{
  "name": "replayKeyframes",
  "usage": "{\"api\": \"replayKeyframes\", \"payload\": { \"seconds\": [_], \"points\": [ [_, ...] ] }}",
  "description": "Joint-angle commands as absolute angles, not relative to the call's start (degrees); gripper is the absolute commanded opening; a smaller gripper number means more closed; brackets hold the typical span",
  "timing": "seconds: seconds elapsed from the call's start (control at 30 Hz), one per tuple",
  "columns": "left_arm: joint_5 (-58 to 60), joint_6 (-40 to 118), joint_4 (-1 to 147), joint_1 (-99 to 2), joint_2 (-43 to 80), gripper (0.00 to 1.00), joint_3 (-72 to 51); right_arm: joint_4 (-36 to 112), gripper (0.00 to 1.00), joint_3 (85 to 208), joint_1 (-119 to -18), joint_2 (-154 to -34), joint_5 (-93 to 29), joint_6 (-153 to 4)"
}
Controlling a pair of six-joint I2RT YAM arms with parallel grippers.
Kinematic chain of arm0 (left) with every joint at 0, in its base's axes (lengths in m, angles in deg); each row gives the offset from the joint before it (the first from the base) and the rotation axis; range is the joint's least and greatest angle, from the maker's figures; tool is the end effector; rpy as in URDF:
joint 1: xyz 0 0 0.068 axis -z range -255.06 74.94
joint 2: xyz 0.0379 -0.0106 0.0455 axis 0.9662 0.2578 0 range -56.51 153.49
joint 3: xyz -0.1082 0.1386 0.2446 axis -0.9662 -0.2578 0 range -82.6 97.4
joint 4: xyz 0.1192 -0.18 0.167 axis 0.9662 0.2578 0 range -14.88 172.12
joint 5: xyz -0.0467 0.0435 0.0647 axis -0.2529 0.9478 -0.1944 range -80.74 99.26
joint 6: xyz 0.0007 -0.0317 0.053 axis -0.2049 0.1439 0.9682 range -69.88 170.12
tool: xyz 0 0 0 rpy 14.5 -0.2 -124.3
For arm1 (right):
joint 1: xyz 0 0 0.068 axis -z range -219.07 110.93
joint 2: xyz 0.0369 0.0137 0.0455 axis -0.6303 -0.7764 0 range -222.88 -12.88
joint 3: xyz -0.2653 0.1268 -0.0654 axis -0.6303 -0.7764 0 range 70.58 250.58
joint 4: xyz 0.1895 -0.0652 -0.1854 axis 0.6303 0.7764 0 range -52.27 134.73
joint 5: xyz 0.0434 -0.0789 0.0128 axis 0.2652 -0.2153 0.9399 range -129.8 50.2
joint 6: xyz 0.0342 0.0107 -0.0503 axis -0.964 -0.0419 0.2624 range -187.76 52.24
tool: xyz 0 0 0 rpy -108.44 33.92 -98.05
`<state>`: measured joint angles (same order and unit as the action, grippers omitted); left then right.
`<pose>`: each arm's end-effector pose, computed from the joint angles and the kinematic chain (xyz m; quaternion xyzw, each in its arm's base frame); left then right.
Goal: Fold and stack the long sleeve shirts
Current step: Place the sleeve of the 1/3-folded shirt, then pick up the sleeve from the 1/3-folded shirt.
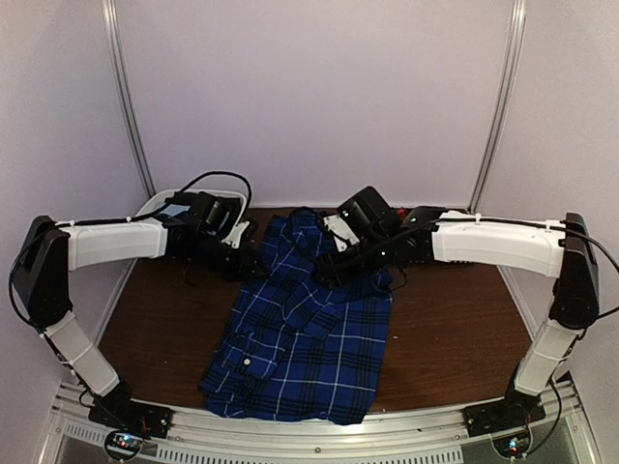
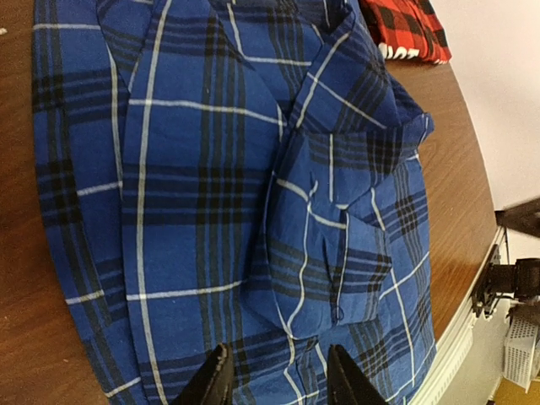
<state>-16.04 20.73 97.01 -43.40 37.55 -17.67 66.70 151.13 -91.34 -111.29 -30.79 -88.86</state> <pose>0.3025 -0.2100 0.2429 0.0912 0.9182 -0.3432 0.1755 0.2440 0.3275 0.2943 -0.2769 0.8851 0.2777 0.2504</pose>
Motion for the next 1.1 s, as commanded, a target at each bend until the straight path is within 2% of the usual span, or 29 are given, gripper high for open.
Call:
{"api": "replayKeyframes", "payload": {
  "seconds": [0.0,0.23,0.5,0.63,0.83,1.07],
  "points": [
    [-18.5,21.7,95.2,-41.4,35.4,0.39,-20.4,66.7,0.62,152.8,-89.4,-115.9,-31.7,-83.8],
    [-17.2,19.3,94.1,-38.8,35.0,0.40,-23.0,63.6,0.60,149.6,-88.8,-120.7,-26.7,-81.6],
    [-16.4,17.3,92.8,-38.9,33.6,0.40,-25.2,58.1,0.67,146.2,-86.4,-124.7,-26.7,-81.7],
    [-16.1,16.9,92.8,-38.8,33.2,0.40,-25.2,56.1,0.66,146.1,-85.7,-126.9,-23.7,-82.5],
    [-16.1,16.7,92.8,-38.9,32.9,0.40,-25.3,55.5,0.57,144.6,-85.8,-127.5,-21.3,-84.4],
    [-16.1,17.0,92.8,-38.8,32.4,0.40,-25.5,55.8,0.31,141.6,-85.8,-124.4,-20.7,-86.4]
  ]
}}
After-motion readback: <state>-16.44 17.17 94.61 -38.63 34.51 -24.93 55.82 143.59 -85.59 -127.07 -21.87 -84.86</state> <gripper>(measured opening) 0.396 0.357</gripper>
